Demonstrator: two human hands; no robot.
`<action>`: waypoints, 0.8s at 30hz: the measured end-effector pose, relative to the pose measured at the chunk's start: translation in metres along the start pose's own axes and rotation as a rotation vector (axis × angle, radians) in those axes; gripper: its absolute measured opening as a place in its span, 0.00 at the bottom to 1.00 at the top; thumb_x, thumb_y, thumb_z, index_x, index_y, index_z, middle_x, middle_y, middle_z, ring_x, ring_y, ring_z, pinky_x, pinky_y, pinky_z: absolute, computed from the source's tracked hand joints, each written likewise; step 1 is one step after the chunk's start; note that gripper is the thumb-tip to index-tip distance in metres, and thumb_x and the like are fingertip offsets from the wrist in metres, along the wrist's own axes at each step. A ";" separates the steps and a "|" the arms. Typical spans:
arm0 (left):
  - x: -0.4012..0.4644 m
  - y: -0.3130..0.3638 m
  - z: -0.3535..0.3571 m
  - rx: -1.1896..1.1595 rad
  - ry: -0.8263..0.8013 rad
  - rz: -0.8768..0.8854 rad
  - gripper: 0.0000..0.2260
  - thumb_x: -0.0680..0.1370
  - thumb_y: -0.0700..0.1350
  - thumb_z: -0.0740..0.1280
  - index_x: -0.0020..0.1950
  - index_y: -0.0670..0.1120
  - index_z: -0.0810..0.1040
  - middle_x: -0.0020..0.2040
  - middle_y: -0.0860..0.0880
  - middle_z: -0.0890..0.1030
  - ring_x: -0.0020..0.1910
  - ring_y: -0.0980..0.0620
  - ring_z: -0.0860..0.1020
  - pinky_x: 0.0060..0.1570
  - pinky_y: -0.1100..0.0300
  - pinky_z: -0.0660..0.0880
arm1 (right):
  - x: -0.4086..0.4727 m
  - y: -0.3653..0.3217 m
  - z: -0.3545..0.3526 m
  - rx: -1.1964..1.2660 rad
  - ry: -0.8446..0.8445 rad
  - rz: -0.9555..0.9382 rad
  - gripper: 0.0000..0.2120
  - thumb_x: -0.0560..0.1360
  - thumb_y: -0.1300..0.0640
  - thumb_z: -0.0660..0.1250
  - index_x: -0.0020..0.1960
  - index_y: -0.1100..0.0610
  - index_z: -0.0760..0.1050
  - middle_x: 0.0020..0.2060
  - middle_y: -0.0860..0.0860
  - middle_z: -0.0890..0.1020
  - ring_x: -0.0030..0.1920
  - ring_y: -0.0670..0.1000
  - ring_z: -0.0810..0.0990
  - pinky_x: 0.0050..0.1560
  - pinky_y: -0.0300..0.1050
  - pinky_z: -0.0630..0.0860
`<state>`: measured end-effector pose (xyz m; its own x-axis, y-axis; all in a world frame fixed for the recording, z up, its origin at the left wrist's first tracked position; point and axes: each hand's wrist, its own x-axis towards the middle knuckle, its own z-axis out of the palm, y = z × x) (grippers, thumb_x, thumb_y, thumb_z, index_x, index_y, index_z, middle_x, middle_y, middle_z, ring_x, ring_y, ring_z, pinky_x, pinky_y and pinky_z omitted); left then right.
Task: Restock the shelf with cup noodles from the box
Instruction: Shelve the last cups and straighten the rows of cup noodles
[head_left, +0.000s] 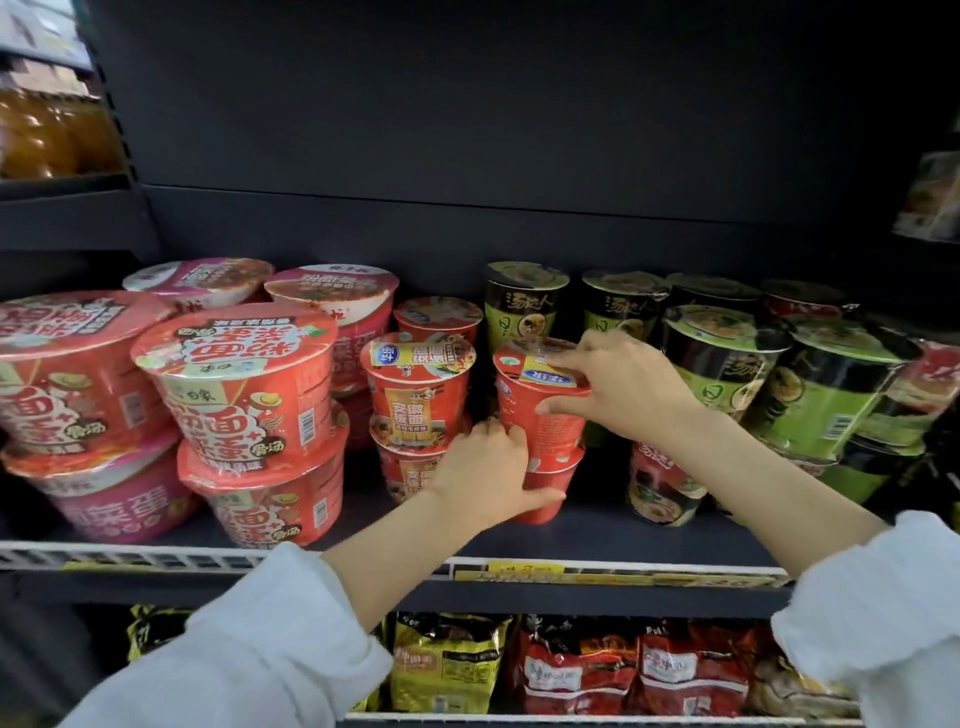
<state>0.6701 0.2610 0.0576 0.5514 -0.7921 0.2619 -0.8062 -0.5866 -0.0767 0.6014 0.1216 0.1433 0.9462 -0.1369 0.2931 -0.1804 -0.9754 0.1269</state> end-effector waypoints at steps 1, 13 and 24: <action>0.002 0.002 0.000 -0.042 -0.034 -0.022 0.35 0.72 0.67 0.61 0.65 0.39 0.67 0.62 0.42 0.74 0.60 0.45 0.74 0.59 0.53 0.71 | 0.000 -0.001 -0.001 -0.054 0.010 -0.004 0.34 0.69 0.32 0.61 0.70 0.47 0.67 0.54 0.50 0.74 0.57 0.51 0.72 0.52 0.45 0.72; 0.002 -0.006 -0.005 0.150 0.016 0.169 0.13 0.79 0.43 0.61 0.63 0.43 0.71 0.60 0.45 0.73 0.61 0.46 0.72 0.55 0.54 0.72 | 0.000 -0.001 -0.003 -0.113 0.049 -0.083 0.27 0.72 0.36 0.62 0.64 0.53 0.75 0.50 0.52 0.74 0.54 0.52 0.73 0.53 0.46 0.72; 0.001 -0.006 -0.003 0.113 0.078 0.290 0.14 0.75 0.36 0.66 0.60 0.44 0.76 0.55 0.45 0.77 0.50 0.43 0.80 0.43 0.52 0.79 | 0.000 0.009 -0.016 -0.164 -0.028 -0.124 0.22 0.73 0.46 0.68 0.65 0.51 0.74 0.53 0.51 0.82 0.55 0.54 0.79 0.52 0.48 0.75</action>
<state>0.6750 0.2646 0.0607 0.2800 -0.9163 0.2864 -0.8962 -0.3564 -0.2641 0.5951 0.1154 0.1590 0.9705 -0.0243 0.2398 -0.1012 -0.9441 0.3139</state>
